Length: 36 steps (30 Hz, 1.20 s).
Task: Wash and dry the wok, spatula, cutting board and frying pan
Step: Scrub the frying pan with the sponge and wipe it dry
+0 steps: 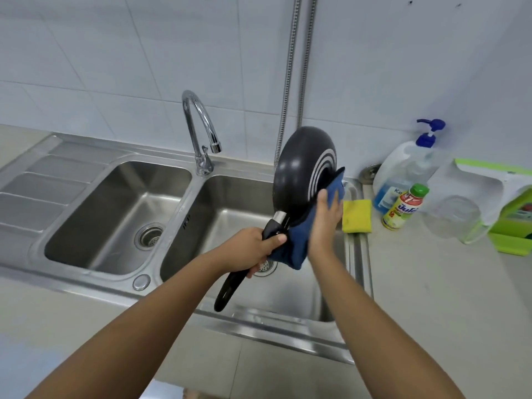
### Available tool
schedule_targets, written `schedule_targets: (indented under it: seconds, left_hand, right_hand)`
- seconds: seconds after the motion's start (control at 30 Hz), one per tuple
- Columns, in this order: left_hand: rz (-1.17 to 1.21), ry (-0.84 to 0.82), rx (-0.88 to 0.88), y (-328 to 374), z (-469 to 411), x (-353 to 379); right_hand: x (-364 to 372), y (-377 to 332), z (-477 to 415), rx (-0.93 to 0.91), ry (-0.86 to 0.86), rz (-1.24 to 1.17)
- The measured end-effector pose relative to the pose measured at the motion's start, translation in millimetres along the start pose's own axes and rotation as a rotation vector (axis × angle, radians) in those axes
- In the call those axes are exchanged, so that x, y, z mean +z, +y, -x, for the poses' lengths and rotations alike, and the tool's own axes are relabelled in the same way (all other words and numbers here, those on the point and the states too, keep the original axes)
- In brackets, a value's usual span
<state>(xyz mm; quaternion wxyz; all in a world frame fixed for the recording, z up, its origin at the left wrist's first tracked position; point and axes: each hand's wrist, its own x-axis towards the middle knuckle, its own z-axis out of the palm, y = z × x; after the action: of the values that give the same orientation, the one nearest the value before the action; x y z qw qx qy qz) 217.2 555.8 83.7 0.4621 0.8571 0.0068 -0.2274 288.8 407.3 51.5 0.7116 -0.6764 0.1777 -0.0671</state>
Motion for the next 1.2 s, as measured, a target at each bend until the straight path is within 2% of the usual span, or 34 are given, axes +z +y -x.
schedule_targets:
  seconds: [0.03,0.07,0.13,0.17,0.23,0.3,0.33,0.47,0.57,0.63,0.7,0.87,0.93,1.07,1.2]
  left_hand:
    - [0.011,-0.011,-0.011,0,-2,0]
    - [0.023,-0.029,-0.022,0,-3,-1]
    - [0.028,-0.063,-0.041,-1,-1,-3]
    - [0.028,-0.080,-0.045,0,1,-3]
    - [0.031,-0.115,-0.043,0,5,-2]
    - [0.038,-0.138,-0.034,0,10,2]
    - [0.041,-0.144,-0.025,0,11,4]
    - [0.093,-0.142,0.034,7,14,18]
    - [0.210,-0.081,0.060,24,6,27]
    - [0.275,-0.033,0.059,35,-6,33]
    - [0.244,0.013,0.057,38,-17,36]
    - [-0.208,0.120,0.055,26,-35,46]
    - [-0.305,0.116,0.058,18,-36,52]
    - [-0.355,0.079,0.055,7,-37,64]
    - [-0.440,0.093,0.054,2,-39,71]
  right_hand:
    - [2,4,12,-0.073,0.026,0.055]
    - [0,8,24,-0.224,0.013,0.101]
    - [-12,9,27,-0.501,-0.082,0.274]
    - [-17,7,18,-0.568,-0.115,0.358]
    - [-27,3,-6,-0.442,-0.076,0.340]
    - [-38,-4,-21,-0.193,0.029,0.160]
    - [-44,-4,-20,-0.138,0.067,0.093]
    - [-55,15,8,-0.123,0.136,0.036]
    - [-63,24,23,-0.157,0.168,0.095]
    - [-84,11,20,-0.227,0.155,0.223]
    - [-111,-1,15,-0.261,0.100,0.458]
    - [-191,1,7,-0.063,0.031,1.125]
    - [-212,15,11,0.011,0.010,1.264]
    - [-235,55,24,0.052,-0.031,1.513]
    - [-246,95,40,0.050,-0.099,1.610]
